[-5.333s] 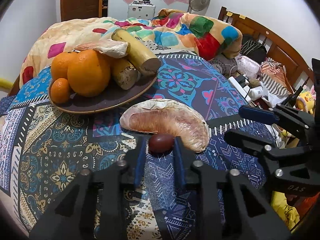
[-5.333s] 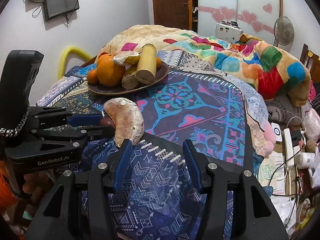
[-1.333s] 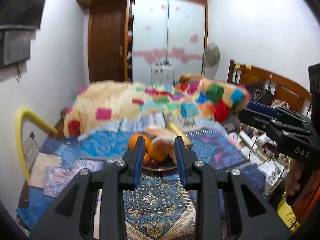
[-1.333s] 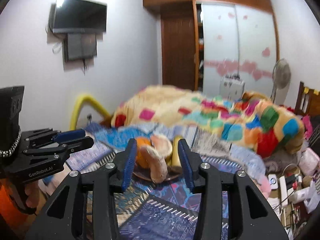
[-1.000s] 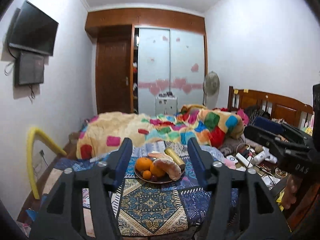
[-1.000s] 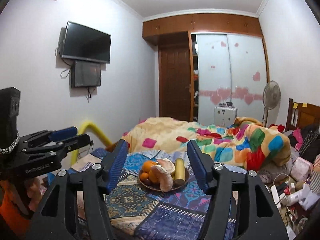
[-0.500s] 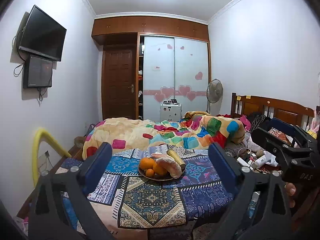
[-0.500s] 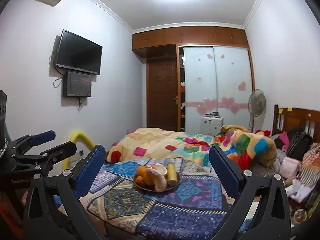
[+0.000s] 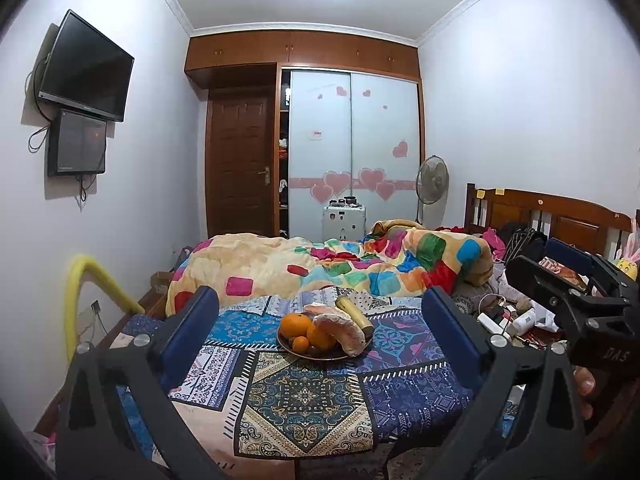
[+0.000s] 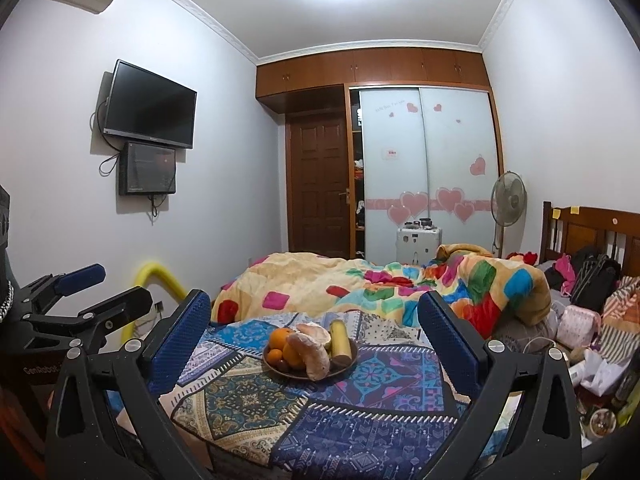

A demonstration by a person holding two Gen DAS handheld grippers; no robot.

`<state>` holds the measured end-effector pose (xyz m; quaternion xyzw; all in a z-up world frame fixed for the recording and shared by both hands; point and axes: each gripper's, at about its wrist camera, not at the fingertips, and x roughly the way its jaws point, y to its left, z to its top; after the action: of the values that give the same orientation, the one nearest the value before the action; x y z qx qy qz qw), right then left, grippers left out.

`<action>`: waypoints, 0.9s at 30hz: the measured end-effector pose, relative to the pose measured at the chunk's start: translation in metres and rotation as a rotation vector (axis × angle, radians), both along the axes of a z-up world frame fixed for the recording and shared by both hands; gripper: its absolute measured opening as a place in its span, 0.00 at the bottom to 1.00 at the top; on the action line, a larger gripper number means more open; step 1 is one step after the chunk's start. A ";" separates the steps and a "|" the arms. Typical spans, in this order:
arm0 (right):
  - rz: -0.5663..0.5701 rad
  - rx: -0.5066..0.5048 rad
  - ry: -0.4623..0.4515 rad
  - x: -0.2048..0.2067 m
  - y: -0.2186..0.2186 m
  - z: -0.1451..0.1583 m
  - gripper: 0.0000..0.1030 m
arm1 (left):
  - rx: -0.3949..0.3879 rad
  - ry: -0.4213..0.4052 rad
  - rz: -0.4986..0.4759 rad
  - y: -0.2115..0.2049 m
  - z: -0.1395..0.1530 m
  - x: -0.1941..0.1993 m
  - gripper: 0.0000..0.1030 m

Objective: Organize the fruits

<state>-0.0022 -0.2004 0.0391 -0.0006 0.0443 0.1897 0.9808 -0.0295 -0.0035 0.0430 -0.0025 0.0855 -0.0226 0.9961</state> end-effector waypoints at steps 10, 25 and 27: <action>-0.002 0.000 0.000 0.000 0.000 0.000 1.00 | -0.005 0.007 0.001 0.000 -0.003 0.002 1.00; 0.000 0.006 0.012 0.003 0.000 -0.001 1.00 | -0.014 0.021 -0.006 0.001 -0.005 0.005 1.00; 0.001 0.006 0.014 0.004 0.000 -0.001 1.00 | -0.016 0.023 -0.007 0.002 -0.005 0.006 1.00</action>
<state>0.0013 -0.2008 0.0379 0.0035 0.0504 0.1902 0.9804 -0.0239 -0.0016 0.0380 -0.0105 0.0966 -0.0269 0.9949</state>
